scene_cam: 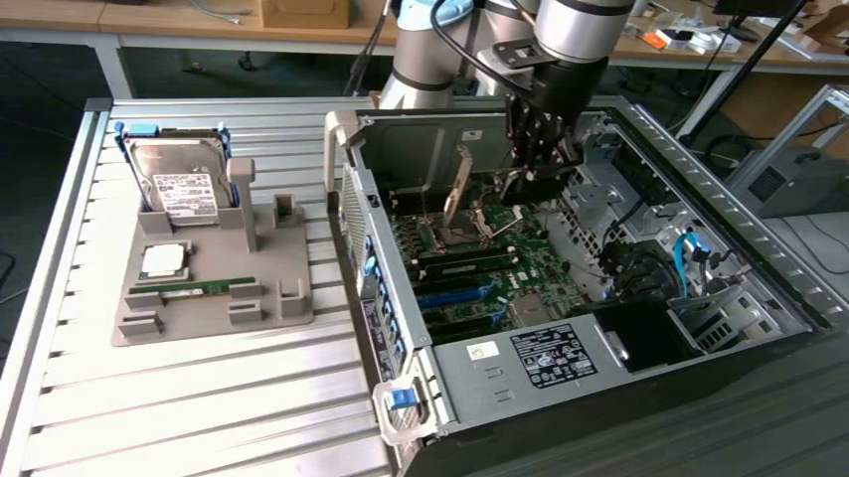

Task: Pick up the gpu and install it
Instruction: 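Insert the gpu into the slot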

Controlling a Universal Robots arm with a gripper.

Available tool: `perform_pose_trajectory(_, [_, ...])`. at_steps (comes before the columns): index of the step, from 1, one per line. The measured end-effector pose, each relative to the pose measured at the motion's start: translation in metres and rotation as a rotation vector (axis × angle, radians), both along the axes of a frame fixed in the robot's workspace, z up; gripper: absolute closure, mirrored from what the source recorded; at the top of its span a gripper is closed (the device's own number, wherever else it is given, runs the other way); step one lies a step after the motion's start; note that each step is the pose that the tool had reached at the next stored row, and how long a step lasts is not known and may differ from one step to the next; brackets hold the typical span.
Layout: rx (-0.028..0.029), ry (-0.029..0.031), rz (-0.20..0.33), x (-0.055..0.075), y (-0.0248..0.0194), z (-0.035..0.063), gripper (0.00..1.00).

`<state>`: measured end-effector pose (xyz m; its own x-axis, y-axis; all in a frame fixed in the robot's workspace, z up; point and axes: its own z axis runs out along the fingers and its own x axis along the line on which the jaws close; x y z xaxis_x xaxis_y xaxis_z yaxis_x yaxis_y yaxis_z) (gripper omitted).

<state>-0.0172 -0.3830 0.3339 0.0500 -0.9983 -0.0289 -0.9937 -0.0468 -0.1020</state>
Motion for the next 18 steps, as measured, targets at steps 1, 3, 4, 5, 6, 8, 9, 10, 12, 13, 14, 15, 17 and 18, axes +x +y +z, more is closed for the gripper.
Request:
perform_pose_trajectory(1, [-0.0001,0.0,-0.001,0.0,-0.0012,-0.0003,0.73])
perform_pose_trajectory(3, [-0.0004,0.0001,-0.002,0.0,-0.0042,-0.001,0.73])
perform_pose_trajectory(4, [-0.0004,0.0001,-0.002,0.0,-0.0054,-0.0013,0.73])
perform_pose_trajectory(5, [-0.0005,0.0001,-0.003,0.0,-0.0069,-0.0016,0.73])
perform_pose_trajectory(6, [-0.0006,0.0001,-0.003,0.0,-0.0085,-0.002,0.73])
perform_pose_trajectory(8, [-0.0011,0.0,-0.005,-0.001,-0.0121,-0.003,0.73])
perform_pose_trajectory(9, [-0.0015,0.0001,-0.006,-0.001,-0.0139,-0.0035,0.73])
perform_pose_trajectory(10, [-0.0021,0.0,-0.007,-0.001,-0.0162,-0.0042,0.73])
perform_pose_trajectory(12, [-0.0027,0.0,-0.008,-0.001,-0.0181,-0.0049,0.73])
perform_pose_trajectory(13, [-0.0032,0.0001,-0.008,-0.001,-0.0196,-0.0052,0.73])
perform_pose_trajectory(14, [-0.0032,0.0,-0.009,-0.001,-0.0214,-0.0056,0.73])
perform_pose_trajectory(15, [-0.0034,0.0001,-0.009,-0.001,-0.0228,-0.0057,0.73])
perform_pose_trajectory(17, [-0.0037,0.0,-0.009,-0.001,-0.0255,-0.0062,0.73])
perform_pose_trajectory(18, [-0.0039,0.0,-0.01,-0.001,-0.0277,-0.0066,0.73])
